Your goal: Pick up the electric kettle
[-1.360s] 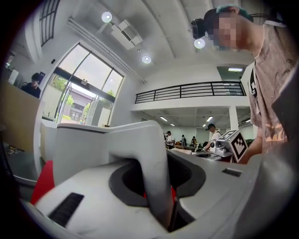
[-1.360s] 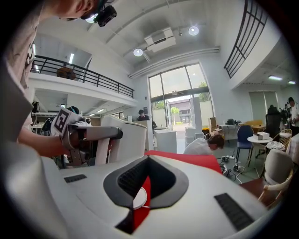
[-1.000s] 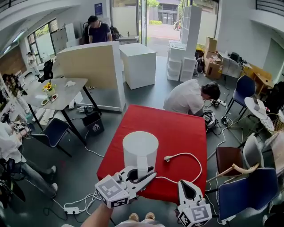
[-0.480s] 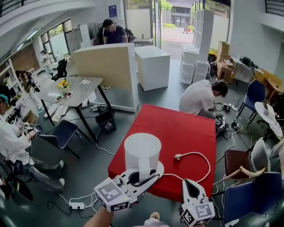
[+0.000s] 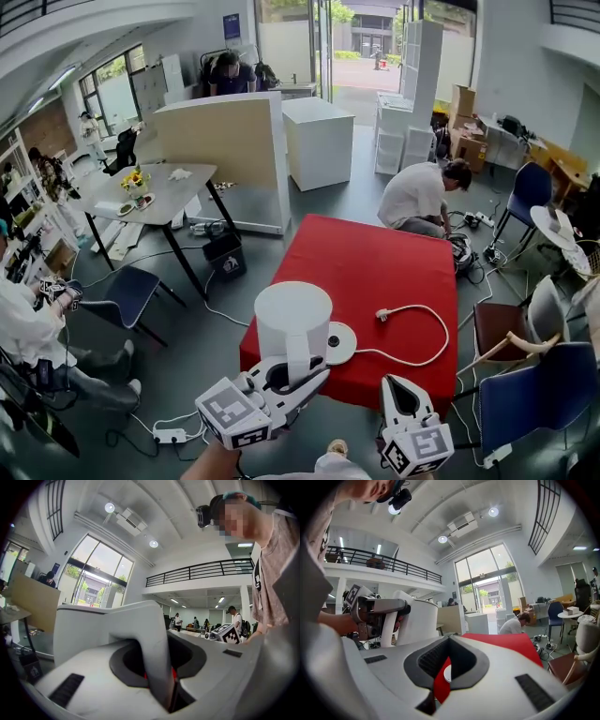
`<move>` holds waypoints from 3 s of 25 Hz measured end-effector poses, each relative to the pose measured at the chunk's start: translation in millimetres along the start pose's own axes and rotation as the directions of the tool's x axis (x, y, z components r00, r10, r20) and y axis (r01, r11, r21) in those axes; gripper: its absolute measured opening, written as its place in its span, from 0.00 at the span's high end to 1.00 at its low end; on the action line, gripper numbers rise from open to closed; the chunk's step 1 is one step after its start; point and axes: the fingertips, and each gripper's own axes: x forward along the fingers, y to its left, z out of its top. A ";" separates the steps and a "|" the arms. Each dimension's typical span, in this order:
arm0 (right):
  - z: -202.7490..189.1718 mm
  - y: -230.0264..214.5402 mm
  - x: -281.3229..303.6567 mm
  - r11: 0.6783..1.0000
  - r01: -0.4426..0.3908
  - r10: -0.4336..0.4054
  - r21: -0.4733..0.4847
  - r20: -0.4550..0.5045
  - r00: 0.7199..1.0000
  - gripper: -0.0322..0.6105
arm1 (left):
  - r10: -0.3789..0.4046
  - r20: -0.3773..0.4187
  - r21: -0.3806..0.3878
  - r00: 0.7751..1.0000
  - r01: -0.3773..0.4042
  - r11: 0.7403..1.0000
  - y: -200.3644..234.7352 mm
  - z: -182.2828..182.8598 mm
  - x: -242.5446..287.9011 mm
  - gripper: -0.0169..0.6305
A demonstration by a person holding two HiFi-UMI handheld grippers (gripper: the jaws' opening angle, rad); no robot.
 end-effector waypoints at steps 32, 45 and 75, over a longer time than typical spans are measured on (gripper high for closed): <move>2.8 113.6 -173.1 0.999 0.005 -0.003 -0.041 0.054 0.999 0.92 | 0.078 0.079 -0.005 0.994 -0.078 0.997 -141.2 -9.3 -151.0 0.82; 8.7 108.1 -198.3 0.997 -0.038 0.042 -0.071 0.059 0.997 0.92 | 0.166 0.106 0.017 0.980 -0.168 0.986 -174.3 -8.6 -182.8 0.82; 3.2 121.1 -191.9 0.998 -0.042 0.046 -0.057 0.078 0.996 0.92 | 0.132 0.094 -0.008 0.987 -0.132 0.991 -177.0 -19.9 -182.6 0.82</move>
